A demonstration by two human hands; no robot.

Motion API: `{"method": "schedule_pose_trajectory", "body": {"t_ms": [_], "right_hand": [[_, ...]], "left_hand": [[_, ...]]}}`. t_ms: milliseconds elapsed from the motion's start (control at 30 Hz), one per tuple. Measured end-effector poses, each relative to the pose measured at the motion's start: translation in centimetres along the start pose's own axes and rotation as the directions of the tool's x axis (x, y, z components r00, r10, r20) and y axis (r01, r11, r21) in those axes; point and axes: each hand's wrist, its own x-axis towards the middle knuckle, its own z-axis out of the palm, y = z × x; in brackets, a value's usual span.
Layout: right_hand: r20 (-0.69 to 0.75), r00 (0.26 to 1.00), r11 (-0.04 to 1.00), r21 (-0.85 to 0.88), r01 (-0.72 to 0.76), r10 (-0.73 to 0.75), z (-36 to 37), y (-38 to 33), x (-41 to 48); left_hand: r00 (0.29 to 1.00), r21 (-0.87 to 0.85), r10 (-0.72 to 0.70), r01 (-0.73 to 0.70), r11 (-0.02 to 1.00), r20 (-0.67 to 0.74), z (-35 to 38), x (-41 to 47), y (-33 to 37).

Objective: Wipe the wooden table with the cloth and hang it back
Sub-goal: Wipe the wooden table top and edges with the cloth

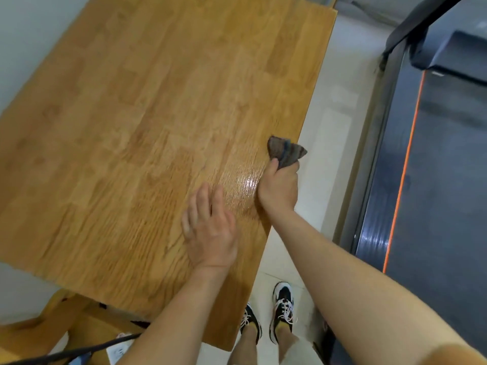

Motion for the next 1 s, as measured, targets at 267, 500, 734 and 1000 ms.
{"method": "schedule_pose_trajectory", "body": {"t_ms": [267, 500, 734, 1000], "right_hand": [[0.035, 0.999, 0.998, -0.059, 0.033, -0.030, -0.1, -0.7, 0.8], [0.304, 0.953, 1.000, -0.011, -0.010, 0.013, -1.3, 4.6, -8.0], [0.245, 0.969, 0.997, 0.051, -0.049, 0.035, -1.0, -3.3, 8.5], [0.070, 0.998, 1.000, -0.005, 0.000, 0.000, -0.8, -10.2, 20.4]], "left_hand": [[0.999, 0.060, -0.033, 0.033, 0.998, -0.005, 0.4, 0.2, 0.2], [0.991, 0.092, -0.129, 0.124, 0.988, 0.047, -0.2, 0.7, 1.4], [0.993, 0.059, -0.050, 0.043, 0.997, 0.111, 0.9, 8.0, 8.5], [0.977, 0.091, 0.030, -0.050, 0.995, 0.212, 3.6, 20.1, 14.5]]}}
